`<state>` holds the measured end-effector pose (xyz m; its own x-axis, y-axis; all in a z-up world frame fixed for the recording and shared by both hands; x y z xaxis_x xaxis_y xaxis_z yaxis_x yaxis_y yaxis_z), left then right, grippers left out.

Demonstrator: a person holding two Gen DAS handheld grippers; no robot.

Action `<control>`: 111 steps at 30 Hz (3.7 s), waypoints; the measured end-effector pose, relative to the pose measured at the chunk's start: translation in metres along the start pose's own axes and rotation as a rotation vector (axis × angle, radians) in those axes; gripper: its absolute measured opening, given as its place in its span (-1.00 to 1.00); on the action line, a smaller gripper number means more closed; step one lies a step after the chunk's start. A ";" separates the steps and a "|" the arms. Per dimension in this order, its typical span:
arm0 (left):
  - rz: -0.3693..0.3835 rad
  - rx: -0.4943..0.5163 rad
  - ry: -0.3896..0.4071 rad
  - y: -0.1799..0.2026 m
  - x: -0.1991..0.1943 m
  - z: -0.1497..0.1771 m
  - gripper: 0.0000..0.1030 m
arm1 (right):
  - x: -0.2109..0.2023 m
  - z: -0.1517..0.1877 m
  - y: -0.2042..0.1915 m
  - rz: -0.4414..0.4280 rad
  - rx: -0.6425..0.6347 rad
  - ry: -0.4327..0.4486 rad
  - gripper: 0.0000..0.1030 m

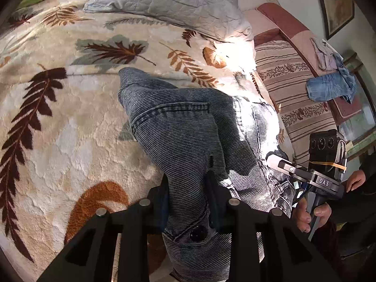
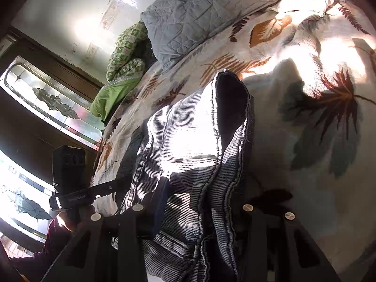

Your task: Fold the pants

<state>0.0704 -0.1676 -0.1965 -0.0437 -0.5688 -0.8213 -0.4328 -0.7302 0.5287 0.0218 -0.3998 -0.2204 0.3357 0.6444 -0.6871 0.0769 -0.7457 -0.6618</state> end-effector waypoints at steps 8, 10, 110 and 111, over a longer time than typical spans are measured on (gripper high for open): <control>-0.007 -0.051 -0.026 -0.012 0.003 0.004 -0.07 | 0.003 -0.003 0.017 -0.017 0.092 -0.020 -0.30; -0.023 -0.077 -0.038 -0.019 0.005 0.008 0.25 | -0.004 -0.001 0.026 -0.028 0.141 -0.005 -0.26; -0.463 0.115 0.279 0.020 -0.110 -0.005 -0.31 | 0.052 -0.052 -0.105 -0.095 -0.227 0.035 -0.06; -0.471 0.118 0.285 0.020 -0.111 -0.009 -0.31 | 0.052 -0.057 -0.106 -0.096 -0.227 0.043 -0.06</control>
<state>0.0748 -0.1228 -0.0926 0.4169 -0.2835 -0.8636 -0.4453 -0.8920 0.0779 0.0846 -0.2967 -0.1692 0.3559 0.7101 -0.6076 0.3178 -0.7033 -0.6358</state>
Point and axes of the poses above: each gripper's, at about its wrist camera, not at the fingertips, and x roughly the way its jaws point, y to its right, z to its underside, the point moved 4 cm from there along x, roughly the way its jaws point, and after that the axes turned 15 degrees about -y, right-handed, at the moved point
